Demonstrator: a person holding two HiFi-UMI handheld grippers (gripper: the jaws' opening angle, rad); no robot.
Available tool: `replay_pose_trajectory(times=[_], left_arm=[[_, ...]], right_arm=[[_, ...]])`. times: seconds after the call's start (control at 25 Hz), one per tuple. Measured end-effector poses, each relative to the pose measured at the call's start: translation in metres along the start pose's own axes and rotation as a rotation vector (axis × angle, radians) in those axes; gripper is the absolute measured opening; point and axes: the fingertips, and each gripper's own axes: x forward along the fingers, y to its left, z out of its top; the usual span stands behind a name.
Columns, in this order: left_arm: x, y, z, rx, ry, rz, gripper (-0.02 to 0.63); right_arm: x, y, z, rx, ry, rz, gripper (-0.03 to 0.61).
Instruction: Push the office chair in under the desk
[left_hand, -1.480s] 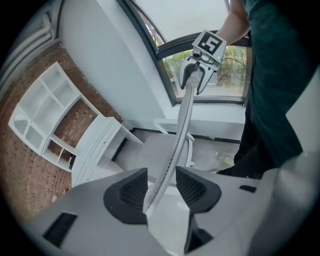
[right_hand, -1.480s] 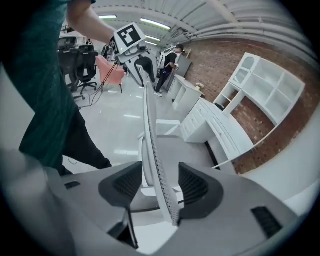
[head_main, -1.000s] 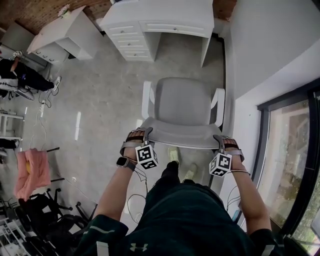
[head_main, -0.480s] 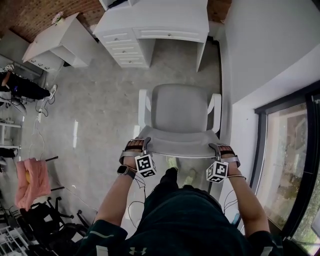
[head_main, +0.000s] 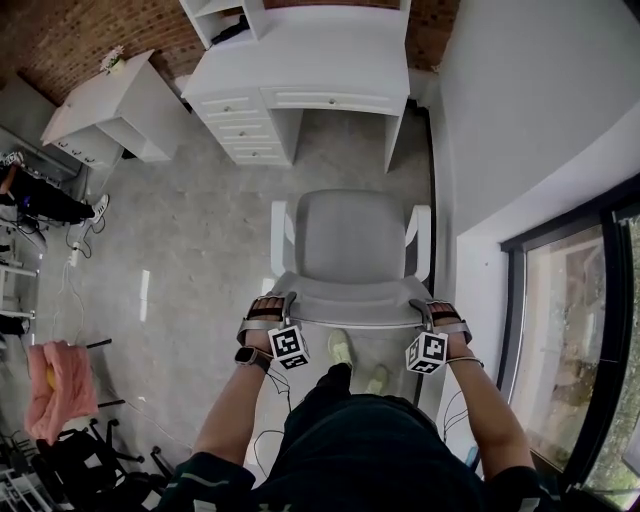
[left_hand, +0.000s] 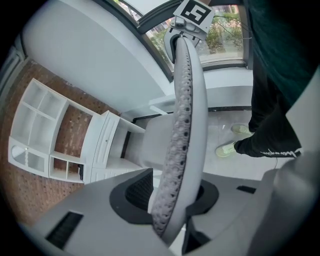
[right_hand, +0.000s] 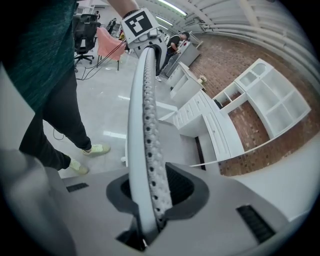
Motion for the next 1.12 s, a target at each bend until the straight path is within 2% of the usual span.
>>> replay_pose_trajectory(times=[1.12], left_arm=[[0.066, 0.115, -0.008, -0.021, 0.001, -0.025, 0.121]], right_arm=[[0.082, -0.114, 0.012, -0.006, -0.004, -0.004, 0.069]])
